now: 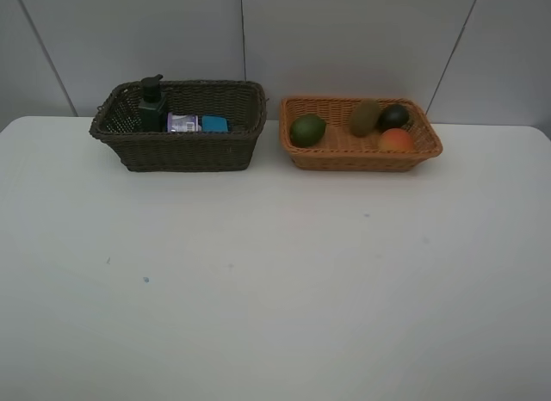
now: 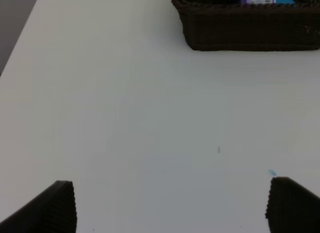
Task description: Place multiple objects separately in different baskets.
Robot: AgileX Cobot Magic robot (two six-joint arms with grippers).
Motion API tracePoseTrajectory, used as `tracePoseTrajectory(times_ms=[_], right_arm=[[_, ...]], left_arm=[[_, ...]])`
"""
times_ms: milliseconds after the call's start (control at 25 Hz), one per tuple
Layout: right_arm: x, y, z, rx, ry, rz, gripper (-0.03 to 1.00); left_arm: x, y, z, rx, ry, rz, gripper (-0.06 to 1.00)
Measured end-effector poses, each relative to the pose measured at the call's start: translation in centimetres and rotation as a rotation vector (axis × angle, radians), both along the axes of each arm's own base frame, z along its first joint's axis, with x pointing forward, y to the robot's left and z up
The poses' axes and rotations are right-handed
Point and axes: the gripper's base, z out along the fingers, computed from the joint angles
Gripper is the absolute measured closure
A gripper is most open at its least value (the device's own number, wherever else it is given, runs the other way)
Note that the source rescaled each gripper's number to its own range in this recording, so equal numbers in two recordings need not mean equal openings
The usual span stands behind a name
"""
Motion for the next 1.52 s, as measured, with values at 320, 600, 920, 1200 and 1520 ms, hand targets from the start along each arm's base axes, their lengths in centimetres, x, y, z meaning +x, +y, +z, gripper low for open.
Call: tracePoseTrajectory(times_ms=[320,600,920,1200,1520], right_arm=[[0.00,0.00,0.00,0.000,0.000,0.000,-0.03],[0.00,0.00,0.00,0.000,0.000,0.000,-0.03],[0.00,0.00,0.00,0.000,0.000,0.000,-0.03],[0.00,0.00,0.00,0.000,0.000,0.000,-0.03],[0.00,0.00,0.00,0.000,0.000,0.000,-0.03]], left_arm=[[0.00,-0.01,0.00,0.000,0.000,0.010,-0.05],[0.00,-0.01,0.00,0.000,0.000,0.010,-0.05],[0.00,-0.01,0.00,0.000,0.000,0.010,-0.05],[0.00,-0.01,0.00,0.000,0.000,0.010,-0.05],[0.00,-0.01,0.00,0.000,0.000,0.010,-0.05]])
